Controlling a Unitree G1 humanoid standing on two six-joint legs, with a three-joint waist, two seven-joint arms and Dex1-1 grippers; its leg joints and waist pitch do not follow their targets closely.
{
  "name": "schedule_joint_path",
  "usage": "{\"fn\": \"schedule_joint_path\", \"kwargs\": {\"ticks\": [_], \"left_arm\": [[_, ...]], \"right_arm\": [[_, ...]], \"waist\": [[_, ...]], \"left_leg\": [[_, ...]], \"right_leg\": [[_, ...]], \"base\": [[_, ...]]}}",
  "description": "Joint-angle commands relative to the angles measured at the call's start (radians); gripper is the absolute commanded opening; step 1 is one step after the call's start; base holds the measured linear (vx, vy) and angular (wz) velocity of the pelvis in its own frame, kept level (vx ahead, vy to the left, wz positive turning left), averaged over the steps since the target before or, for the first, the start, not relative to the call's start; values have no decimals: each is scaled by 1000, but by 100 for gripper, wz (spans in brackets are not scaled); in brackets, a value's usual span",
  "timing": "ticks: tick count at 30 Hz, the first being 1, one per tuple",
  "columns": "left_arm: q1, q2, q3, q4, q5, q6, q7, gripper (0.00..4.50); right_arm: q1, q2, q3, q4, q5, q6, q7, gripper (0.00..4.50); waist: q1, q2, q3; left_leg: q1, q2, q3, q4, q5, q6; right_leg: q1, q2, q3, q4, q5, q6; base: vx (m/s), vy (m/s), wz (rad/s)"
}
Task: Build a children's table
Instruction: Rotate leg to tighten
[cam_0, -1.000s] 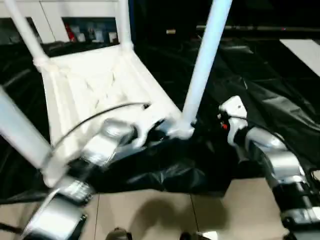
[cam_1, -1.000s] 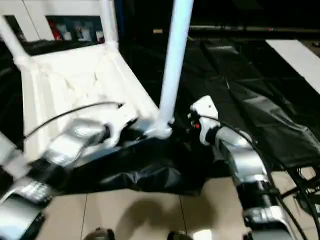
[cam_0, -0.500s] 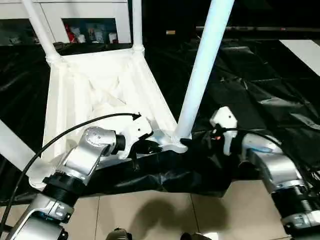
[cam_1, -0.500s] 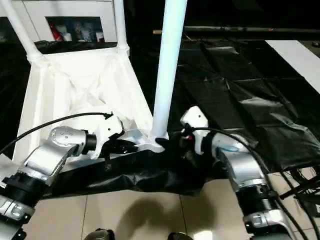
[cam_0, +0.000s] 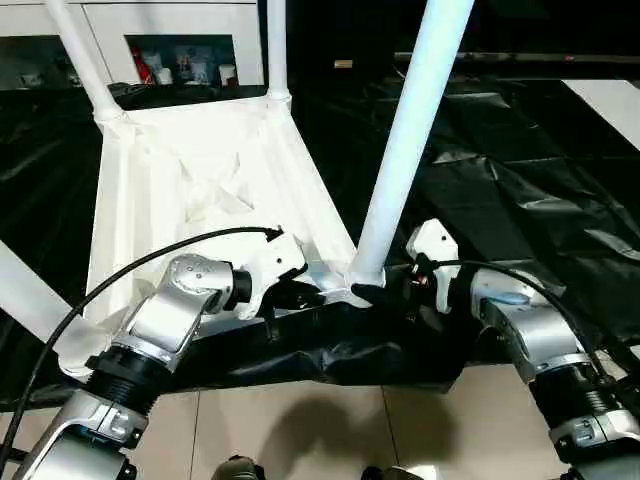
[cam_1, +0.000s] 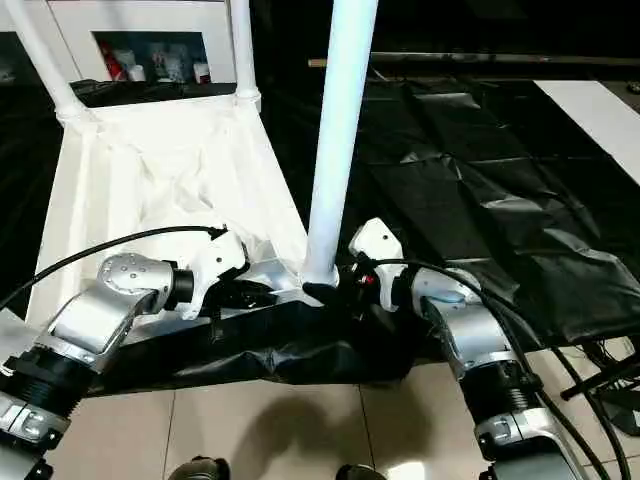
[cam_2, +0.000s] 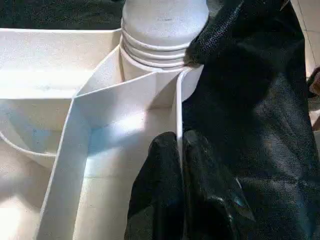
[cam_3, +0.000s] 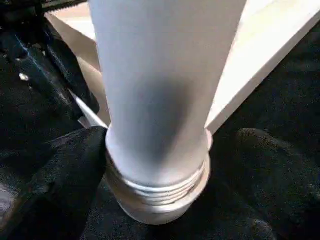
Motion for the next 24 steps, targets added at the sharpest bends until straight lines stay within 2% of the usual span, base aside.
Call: {"fn": "schedule_joint_path", "kwargs": {"ticks": [1,7,10,13,18,19,20,21,22,23,24], "left_arm": [[27,-27,-9,-7,-48,-5,-34,0],[30,-24,-7,-7,-47,-7,-33,0],[33,-24,-7,-9,-48,-5,-34,0],[36,-24,-8,-11,-47,-4,-34,0],[37,-33,-2,-1,-35,13,0,0],[37,-33,-2,-1,-35,13,0,0],[13,-79,7,55,10,27,119,0],[8,-88,9,65,17,29,140,0],[-23,-146,24,129,50,47,264,0],[-44,-185,36,168,59,60,330,0],[-57,-208,43,192,63,67,368,0]], "right_arm": [[-15,-5,-3,26,-19,-3,-3,397],[-23,5,-8,43,-13,-15,5,340],[-24,6,-7,44,-6,-21,15,329],[-23,7,-6,45,-2,-27,28,295],[-23,23,-10,65,-14,-35,-5,280],[-23,23,-10,65,-14,-35,-5,280],[-52,72,-44,152,-50,-25,-185,278],[-56,81,-51,166,-54,-21,-214,277],[-75,140,-92,227,-57,8,-373,277],[-86,177,-119,255,-50,27,-464,276],[-92,199,-135,271,-46,38,-519,276]], "waist": [[1,-19,-74],[0,-20,-76],[1,-21,-77],[1,-21,-78],[1,-23,-80],[1,-23,-79],[-1,-23,-78],[-7,-22,-71],[-11,-26,-70],[-11,-26,-70],[-13,-23,-67]], "left_leg": [[11,14,7,-56,-158,83],[11,14,7,-54,-151,87],[11,14,7,-54,-151,90],[11,14,7,-53,-142,92],[9,13,8,-51,-127,98],[9,13,7,-52,-133,96],[11,14,8,-53,-145,89],[10,14,8,-57,-165,80],[13,10,6,-59,-221,35],[13,10,6,-59,-221,35],[22,9,6,-59,-250,15]], "right_leg": [[58,-41,37,-58,-198,-220],[57,-41,36,-56,-192,-225],[59,-41,36,-55,-193,-225],[59,-41,36,-54,-186,-226],[60,-41,36,-51,-169,-233],[60,-41,36,-53,-180,-231],[57,-41,36,-55,-201,-227],[53,-38,35,-61,-237,-222],[54,-43,35,-73,-371,-183],[54,-43,35,-73,-371,-183],[45,-47,38,-85,-430,-168]], "base": [[0,0,0],[0,0,0],[0,0,0],[0,0,0],[0,0,0],[0,0,0],[0,0,0],[0,0,0],[0,0,0],[0,0,0],[0,0,0]]}}
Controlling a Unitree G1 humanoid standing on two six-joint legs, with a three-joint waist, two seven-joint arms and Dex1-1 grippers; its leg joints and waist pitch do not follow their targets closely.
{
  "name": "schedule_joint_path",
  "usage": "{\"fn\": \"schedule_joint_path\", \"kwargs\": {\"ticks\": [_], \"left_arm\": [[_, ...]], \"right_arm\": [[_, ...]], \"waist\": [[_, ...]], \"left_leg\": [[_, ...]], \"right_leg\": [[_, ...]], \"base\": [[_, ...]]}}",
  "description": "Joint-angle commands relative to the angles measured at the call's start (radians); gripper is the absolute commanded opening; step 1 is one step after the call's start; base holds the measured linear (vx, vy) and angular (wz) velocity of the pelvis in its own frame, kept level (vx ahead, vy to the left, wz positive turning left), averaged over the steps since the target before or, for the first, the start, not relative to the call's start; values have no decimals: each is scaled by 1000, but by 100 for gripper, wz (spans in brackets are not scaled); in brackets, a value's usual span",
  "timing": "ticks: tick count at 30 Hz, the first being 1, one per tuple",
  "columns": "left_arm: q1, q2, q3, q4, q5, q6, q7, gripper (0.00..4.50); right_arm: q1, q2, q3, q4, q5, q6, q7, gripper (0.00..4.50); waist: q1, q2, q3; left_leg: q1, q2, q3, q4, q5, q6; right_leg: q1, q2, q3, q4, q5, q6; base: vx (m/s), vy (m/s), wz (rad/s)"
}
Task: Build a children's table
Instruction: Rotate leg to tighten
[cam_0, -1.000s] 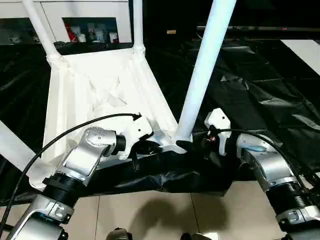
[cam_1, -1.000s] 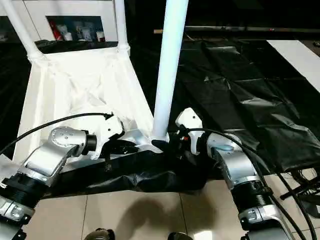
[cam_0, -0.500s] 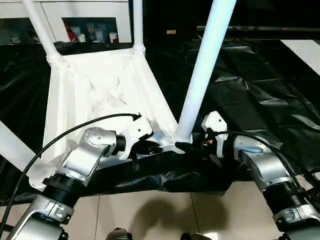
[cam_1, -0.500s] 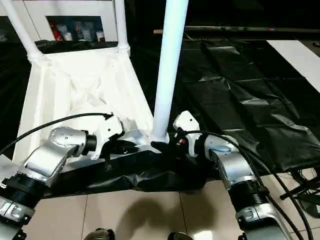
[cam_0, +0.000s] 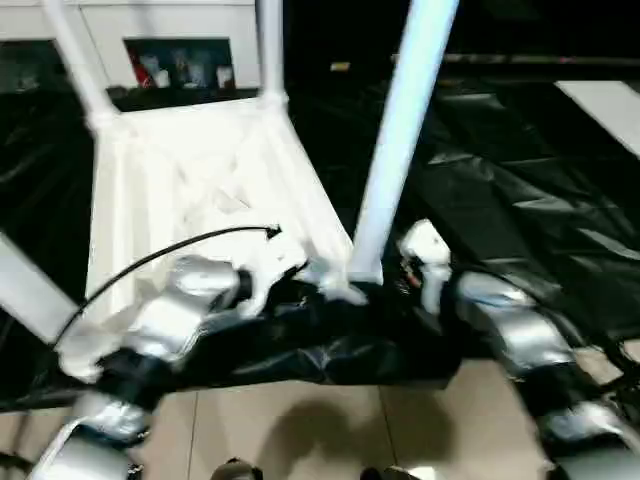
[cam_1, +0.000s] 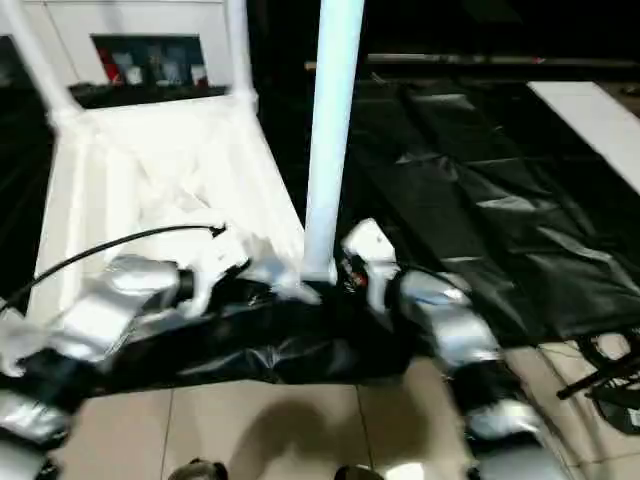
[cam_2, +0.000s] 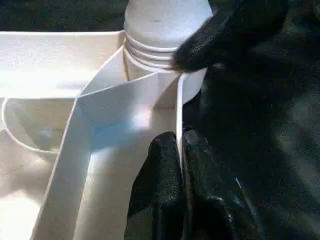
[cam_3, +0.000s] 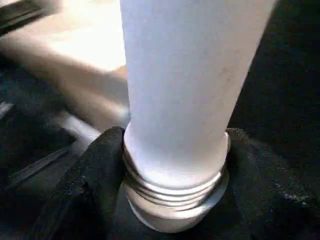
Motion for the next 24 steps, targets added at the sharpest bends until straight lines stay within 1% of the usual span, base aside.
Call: {"fn": "schedule_joint_path", "kwargs": {"ticks": [1,2,3,4,5,6,7,8,9,10,11,12,13,14,15,17,18,19,21,22,23,24], "left_arm": [[17,-50,5,56,-15,23,88,0],[8,-66,10,72,-13,29,113,0],[-11,-96,16,104,-11,28,155,0],[-56,-164,13,171,-3,21,223,0],[-68,-182,13,188,-1,19,238,0],[-75,-191,11,197,1,18,244,0],[-85,-199,7,209,9,7,243,0],[-85,-199,7,209,9,7,243,0],[-101,-209,4,228,17,-13,238,0],[-110,-210,2,239,21,-31,225,0],[-113,-207,1,241,22,-39,216,0],[-113,-207,1,241,22,-39,216,0],[-111,-187,-5,239,19,-53,182,0],[-109,-179,-5,239,15,-59,166,0],[-105,-167,-7,235,13,-71,146,0],[-93,-140,-17,220,7,-106,90,0],[-87,-127,-18,213,4,-106,70,0],[-72,-103,-23,192,-4,-128,18,0],[-59,-83,-26,171,-15,-130,-25,0],[-42,-58,-30,144,-27,-133,-77,0],[-31,-45,-31,126,-38,-141,-110,0],[-14,-22,-30,91,-60,-139,-160,0]], "right_arm": [[-4,13,-42,65,-19,48,-165,276],[-9,27,-53,76,-16,55,-201,276],[-19,53,-60,94,-16,57,-246,276],[-45,117,-58,126,-22,44,-333,276],[-52,134,-54,132,-25,39,-348,276],[-56,144,-50,133,-26,34,-349,276],[-62,157,-46,134,-27,28,-347,276],[-62,157,-46,134,-27,28,-347,276],[-71,175,-49,133,-20,14,-327,311],[-76,180,-54,130,-20,1,-321,331],[-77,177,-58,126,-17,-5,-314,345],[-77,177,-58,126,-17,-5,-314,348],[-77,156,-64,112,-10,-19,-292,355],[-78,145,-67,107,-9,-26,-282,367],[-77,130,-68,98,-7,-32,-264,380],[-72,98,-67,78,-4,-38,-229,392],[-67,80,-65,65,-5,-36,-199,402],[-58,47,-55,45,-14,-35,-153,402],[-48,19,-46,24,-17,-33,-106,429],[-33,-16,-30,-7,-16,-23,-35,435],[-22,-39,-15,-27,-20,-19,7,437],[-3,-80,16,-61,-28,-13,78,447]], "waist": [[1,-19,-64],[0,-21,-64],[1,-17,-62],[-4,-18,-61],[-5,-14,-60],[-3,-16,-63],[-2,-15,-64],[-1,-15,-65],[0,-15,-65],[0,-14,-66],[2,-15,-66],[2,-15,-66],[3,-19,-65],[5,-18,-65],[6,-20,-65],[10,-20,-66],[11,-21,-66],[16,-22,-66],[23,-23,-66],[27,-19,-65],[27,-19,-65],[32,-18,-66]], "left_leg": [[11,5,0,-66,-272,3],[7,6,-3,-67,-280,3],[12,7,-2,-68,-293,6],[17,1,-2,-66,-329,6],[16,0,-3,-67,-336,4],[20,1,-5,-67,-341,1],[13,4,-8,-71,-337,6],[13,5,-7,-72,-335,8],[13,6,-7,-72,-333,12],[13,6,-6,-74,-332,18],[12,5,-5,-74,-326,22],[11,6,-6,-75,-323,23],[9,7,-5,-75,-320,29],[10,6,-5,-75,-318,31],[8,6,-4,-75,-310,36],[9,6,-3,-74,-300,40],[7,6,-1,-73,-283,45],[8,7,0,-72,-268,52],[8,10,2,-72,-238,58],[14,12,5,-72,-236,62],[14,12,5,-72,-236,62],[10,16,3,-73,-218,64]], "right_leg": [[46,-45,31,-93,-478,-146],[49,-46,29,-95,-488,-125],[42,-45,31,-98,-493,-118],[36,-42,28,-106,-534,-102],[33,-42,28,-108,-552,-97],[34,-42,26,-111,-560,-89],[39,-41,25,-108,-517,-88],[39,-41,25,-107,-498,-91],[40,-40,26,-106,-478,-95],[40,-41,26,-106,-457,-104],[41,-40,27,-105,-437,-112],[43,-41,27,-102,-426,-117],[44,-42,28,-101,-420,-124],[44,-44,27,-102,-425,-124],[46,-44,28,-102,-425,-124],[46,-46,29,-103,-424,-123],[48,-46,30,-101,-409,-126],[48,-46,30,-100,-399,-128],[48,-47,32,-97,-377,-138],[43,-45,33,-97,-362,-153],[43,-45,33,-97,-362,-153],[52,-45,32,-89,-325,-161]], "base": [[0,0,0],[0,0,0],[0,0,0],[0,0,0],[0,0,0],[0,0,0],[0,0,0],[0,0,0],[0,0,0],[0,0,0],[0,0,0],[0,0,0],[0,0,0],[0,0,0],[0,0,0],[0,0,0],[0,0,0],[0,0,0],[0,0,0],[0,0,0],[0,0,0],[0,0,0]]}}
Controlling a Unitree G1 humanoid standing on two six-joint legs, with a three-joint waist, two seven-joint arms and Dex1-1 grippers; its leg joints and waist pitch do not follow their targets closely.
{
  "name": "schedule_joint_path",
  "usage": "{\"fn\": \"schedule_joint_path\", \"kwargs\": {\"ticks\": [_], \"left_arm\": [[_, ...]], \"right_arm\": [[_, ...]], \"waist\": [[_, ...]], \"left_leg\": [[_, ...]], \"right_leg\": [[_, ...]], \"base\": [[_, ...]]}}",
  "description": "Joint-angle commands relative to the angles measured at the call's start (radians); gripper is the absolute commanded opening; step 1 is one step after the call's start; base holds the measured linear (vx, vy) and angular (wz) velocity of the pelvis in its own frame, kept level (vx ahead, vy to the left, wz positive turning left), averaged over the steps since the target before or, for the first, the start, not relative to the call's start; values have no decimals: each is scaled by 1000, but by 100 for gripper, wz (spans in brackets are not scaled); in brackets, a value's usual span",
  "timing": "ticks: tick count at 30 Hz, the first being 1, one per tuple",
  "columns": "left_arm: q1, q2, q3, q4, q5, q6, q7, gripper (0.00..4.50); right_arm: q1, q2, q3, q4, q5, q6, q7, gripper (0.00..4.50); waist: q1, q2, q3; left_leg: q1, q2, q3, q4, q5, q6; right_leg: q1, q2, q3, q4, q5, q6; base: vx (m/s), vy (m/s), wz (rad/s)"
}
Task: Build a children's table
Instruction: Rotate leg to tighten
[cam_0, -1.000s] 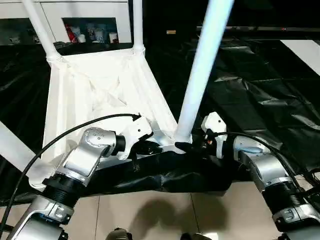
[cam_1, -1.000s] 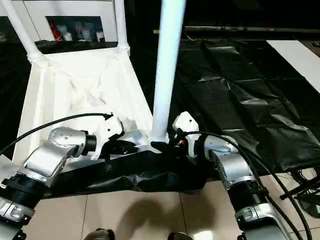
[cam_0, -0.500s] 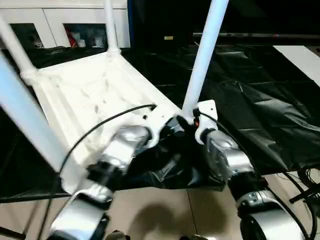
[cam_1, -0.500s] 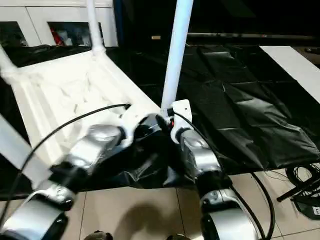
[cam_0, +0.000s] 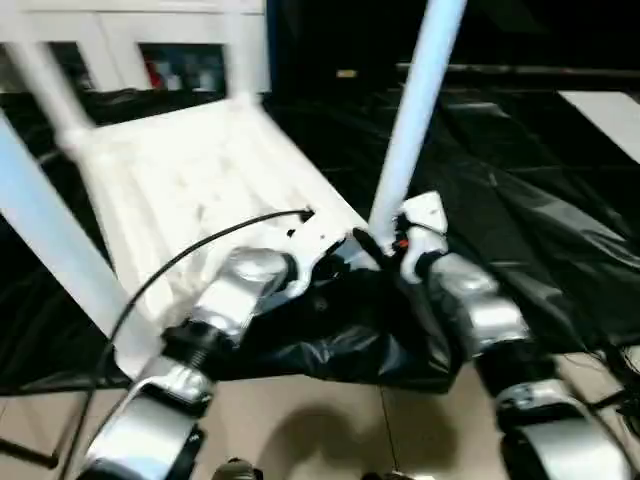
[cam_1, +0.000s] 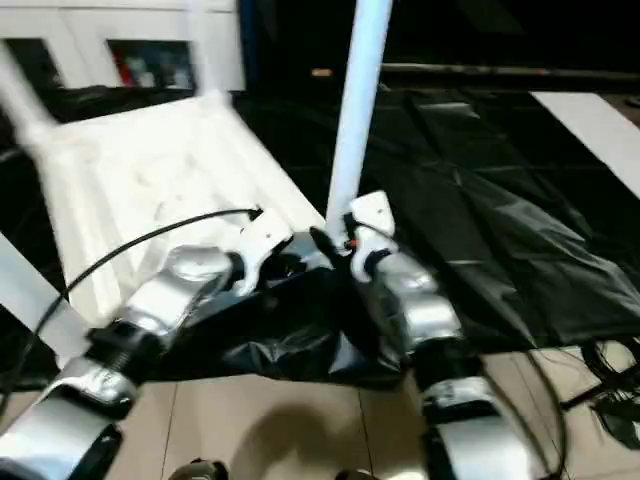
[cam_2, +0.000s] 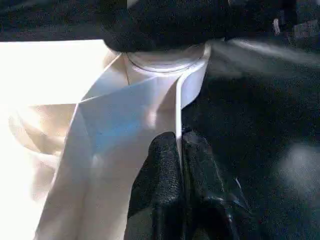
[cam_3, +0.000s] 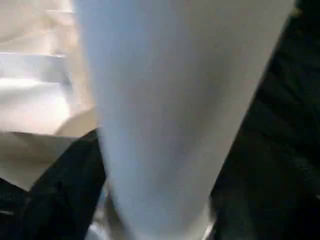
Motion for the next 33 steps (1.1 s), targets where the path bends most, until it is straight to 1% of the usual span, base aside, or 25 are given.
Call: {"fn": "schedule_joint_path", "kwargs": {"ticks": [1,2,4,6,7,9,12,13,15,16,17,18,19,21,22,24,25,27,29,31,33], "left_arm": [[49,20,-10,-45,-77,-37,-119,0],[60,39,-11,-69,-90,-37,-153,0],[72,63,-12,-95,-103,-35,-191,0],[80,80,-7,-114,-111,-33,-210,0],[86,91,-1,-124,-116,-32,-220,0],[93,102,6,-132,-117,-31,-230,0],[102,110,8,-146,-117,-27,-239,0],[109,116,8,-158,-119,-22,-246,0],[112,119,8,-162,-120,-20,-248,0],[112,119,8,-162,-120,-20,-248,0],[112,119,8,-162,-120,-20,-248,0],[116,122,8,-170,-122,-14,-253,0],[117,123,8,-172,-123,-13,-254,0],[118,124,9,-175,-124,-9,-255,0],[118,124,10,-177,-125,-7,-254,0],[119,123,10,-179,-125,-5,-255,0],[121,123,11,-181,-125,-3,-255,0],[123,123,11,-185,-126,0,-255,0],[124,122,12,-186,-127,1,-255,0],[127,122,11,-188,-127,2,-256,0],[128,122,11,-188,-127,3,-256,0]], "right_arm": [[40,-61,48,-54,-19,17,132,447],[55,-89,67,-78,-23,17,179,447],[71,-117,79,-108,-15,25,233,447],[79,-134,85,-125,-9,31,265,447],[87,-147,91,-137,0,37,298,447],[95,-156,97,-149,8,42,327,447],[101,-158,101,-162,15,47,337,447],[105,-158,106,-172,21,56,345,447],[105,-156,107,-172,20,58,344,447],[105,-156,107,-172,20,58,344,419],[105,-156,107,-172,20,58,344,411],[105,-152,102,-175,23,68,349,411],[104,-151,100,-175,24,70,353,398],[104,-151,97,-176,26,73,359,398],[105,-151,95,-178,28,77,364,370],[105,-152,96,-179,28,78,368,365],[107,-152,95,-182,30,80,371,352],[109,-152,96,-183,33,82,374,330],[110,-152,97,-184,34,82,374,325],[112,-150,97,-185,36,83,376,302],[113,-150,97,-185,37,83,377,289]], "waist": [[1,-15,-61],[1,-13,-63],[-2,-13,-63],[-2,-10,-65],[-2,-10,-65],[-4,-10,-64],[-5,-12,-63],[-5,-12,-62],[-6,-12,-63],[-6,-12,-63],[-6,-12,-63],[-8,-14,-62],[-7,-13,-63],[-9,-13,-65],[-10,-14,-65],[-9,-14,-65],[-10,-15,-64],[-10,-14,-63],[-10,-14,-63],[-10,-15,-63],[-10,-14,-64]], "left_leg": [[6,18,4,-54,-212,65],[5,17,5,-53,-212,68],[3,16,4,-54,-203,71],[7,17,5,-53,-201,68],[5,17,5,-53,-202,68],[5,18,4,-54,-225,63],[6,17,5,-55,-238,55],[6,17,5,-55,-234,54],[6,17,5,-54,-228,54],[6,17,5,-54,-226,53],[6,17,5,-55,-225,53],[5,17,6,-54,-220,55],[5,17,5,-54,-221,56],[3,17,6,-52,-203,60],[3,17,7,-50,-193,65],[3,17,7,-49,-186,69],[2,17,8,-49,-182,74],[2,17,7,-49,-187,73],[2,18,7,-49,-191,73],[2,18,7,-49,-191,72],[2,18,8,-49,-188,72]], "right_leg": [[46,-45,38,-76,-312,-167],[48,-43,37,-73,-293,-176],[48,-42,37,-70,-270,-186],[47,-41,38,-68,-257,-196],[47,-41,38,-67,-253,-200],[47,-41,39,-68,-263,-205],[46,-43,40,-72,-289,-199],[46,-44,40,-73,-300,-193],[45,-44,41,-72,-298,-191],[46,-43,40,-72,-296,-191],[45,-43,40,-72,-295,-191],[45,-42,40,-71,-284,-193],[45,-42,40,-70,-283,-193],[46,-42,40,-67,-256,-199],[45,-41,40,-65,-240,-204],[45,-41,40,-64,-229,-209],[45,-40,40,-63,-220,-212],[45,-42,40,-64,-236,-209],[45,-43,40,-65,-244,-206],[45,-43,40,-65,-246,-206],[45,-42,40,-65,-239,-208]], "base": [[0,0,0],[0,0,0],[0,0,0],[0,0,0],[0,0,0],[0,0,0],[0,0,0],[0,0,0],[0,0,0],[0,0,0],[0,0,0],[0,0,0],[0,0,0],[0,0,0],[0,0,0],[0,0,0],[0,0,0],[0,0,0],[0,0,0],[0,0,0],[0,0,0]]}}
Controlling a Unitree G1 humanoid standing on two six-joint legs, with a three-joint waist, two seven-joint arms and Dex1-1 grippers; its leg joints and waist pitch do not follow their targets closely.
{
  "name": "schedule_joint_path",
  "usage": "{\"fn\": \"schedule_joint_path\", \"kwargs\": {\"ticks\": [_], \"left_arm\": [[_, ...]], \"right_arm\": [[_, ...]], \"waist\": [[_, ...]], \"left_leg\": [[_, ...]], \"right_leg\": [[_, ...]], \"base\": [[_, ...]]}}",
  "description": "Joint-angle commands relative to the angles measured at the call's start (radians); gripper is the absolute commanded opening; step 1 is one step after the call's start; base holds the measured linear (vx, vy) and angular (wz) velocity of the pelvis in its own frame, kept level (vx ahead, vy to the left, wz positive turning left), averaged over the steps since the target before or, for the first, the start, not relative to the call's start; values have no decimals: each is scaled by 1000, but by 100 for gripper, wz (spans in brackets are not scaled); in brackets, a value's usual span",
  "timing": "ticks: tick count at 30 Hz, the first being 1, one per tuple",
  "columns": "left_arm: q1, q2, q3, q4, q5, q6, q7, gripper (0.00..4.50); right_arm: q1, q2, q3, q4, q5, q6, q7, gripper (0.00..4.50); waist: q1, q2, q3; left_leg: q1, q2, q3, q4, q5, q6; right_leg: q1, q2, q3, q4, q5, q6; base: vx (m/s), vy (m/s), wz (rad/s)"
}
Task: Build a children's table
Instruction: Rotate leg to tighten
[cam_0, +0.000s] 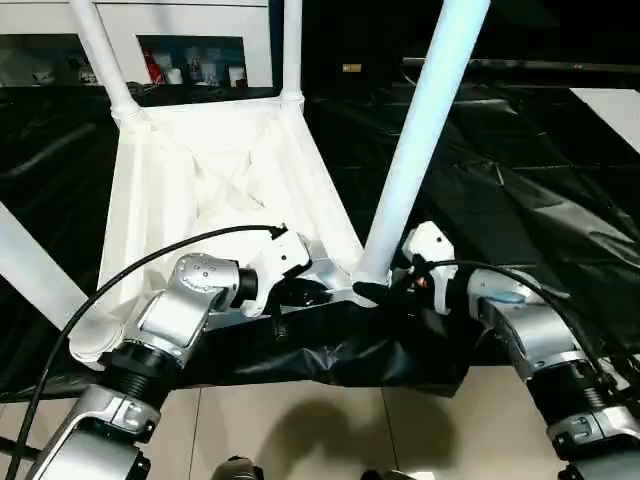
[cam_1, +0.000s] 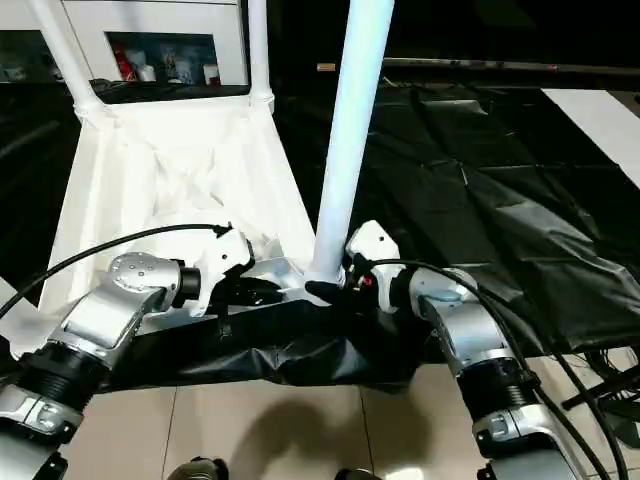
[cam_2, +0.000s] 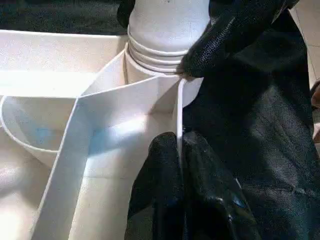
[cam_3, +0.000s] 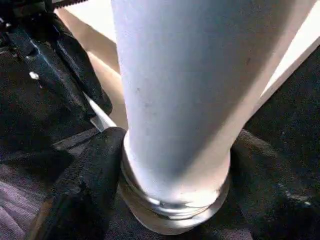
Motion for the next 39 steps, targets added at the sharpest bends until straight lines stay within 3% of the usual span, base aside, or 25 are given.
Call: {"fn": "schedule_joint_path", "kwargs": {"ticks": [1,6,9,13,14,15,20,23,27,30,31,34,35,39], "left_arm": [[25,-17,3,-13,-59,-9,-37,0],[22,-22,5,-5,-53,-4,-20,0],[-8,-62,11,47,-13,20,82,0],[-96,-205,33,212,66,58,382,0],[-119,-261,25,261,80,68,444,0],[-126,-277,22,277,85,63,465,0],[-141,-309,-1,289,87,44,452,0],[-149,-309,-4,294,92,21,437,0],[-146,-285,-5,292,86,-22,378,0],[-124,-251,-15,257,74,-44,316,0],[-100,-217,-22,218,57,-46,252,0],[-59,-160,-26,148,16,-64,137,0],[-50,-144,-26,129,5,-67,108,0],[-31,-107,-19,88,-14,-62,48,0]], "right_arm": [[6,-8,-9,-10,2,6,-1,280],[2,7,-19,9,-2,7,-26,275],[-15,62,-62,71,-10,16,-157,273],[-69,217,-153,217,-16,46,-533,273],[-100,274,-176,283,-21,39,-670,273],[-108,292,-177,299,-22,36,-697,273],[-118,343,-158,302,-29,21,-693,273],[-123,355,-168,291,-23,3,-676,342],[-137,336,-171,283,-27,-49,-649,361],[-130,300,-157,248,-23,-72,-583,395],[-113,254,-134,197,-20,-66,-496,410],[-75,157,-73,122,-39,-55,-337,439],[-64,128,-56,102,-45,-52,-294,444],[-32,54,-16,59,-64,-46,-176,448]], "waist": [[0,-15,-63],[-2,-15,-63],[-4,-18,-62],[-11,-14,-60],[-15,-7,-60],[-13,-11,-63],[-11,-9,-64],[-10,-10,-63],[-9,-11,-64],[-6,-12,-67],[0,-12,-67],[6,-11,-67],[6,-12,-66],[6,-10,-68]], "left_leg": [[13,17,5,-58,-188,72],[12,17,5,-58,-191,69],[13,16,6,-59,-209,59],[12,12,2,-64,-233,17],[16,11,2,-64,-262,6],[17,9,-2,-65,-267,-5],[14,9,-1,-66,-277,17],[15,9,-1,-68,-291,20],[14,11,-2,-70,-294,21],[10,11,-1,-68,-264,32],[15,13,1,-66,-252,38],[15,16,3,-65,-228,56],[10,17,2,-65,-219,61],[11,18,3,-64,-208,60]], "right_leg": [[51,-41,37,-64,-239,-206],[51,-42,36,-64,-246,-203],[48,-43,37,-68,-286,-194],[46,-44,36,-77,-356,-171],[40,-46,38,-83,-386,-166],[45,-45,34,-83,-399,-155],[46,-41,34,-85,-356,-137],[45,-40,33,-88,-370,-132],[46,-43,33,-88,-378,-132],[50,-44,34,-83,-335,-144],[49,-44,34,-82,-313,-152],[52,-44,34,-77,-279,-171],[55,-43,34,-74,-268,-172],[53,-41,34,-69,-249,-188]], "base": [[0,0,0],[0,0,0],[0,0,0],[0,0,0],[0,0,0],[0,0,0],[0,0,0],[0,0,0],[0,0,0],[0,0,0],[0,0,0],[0,0,0],[0,0,0],[0,0,0]]}}
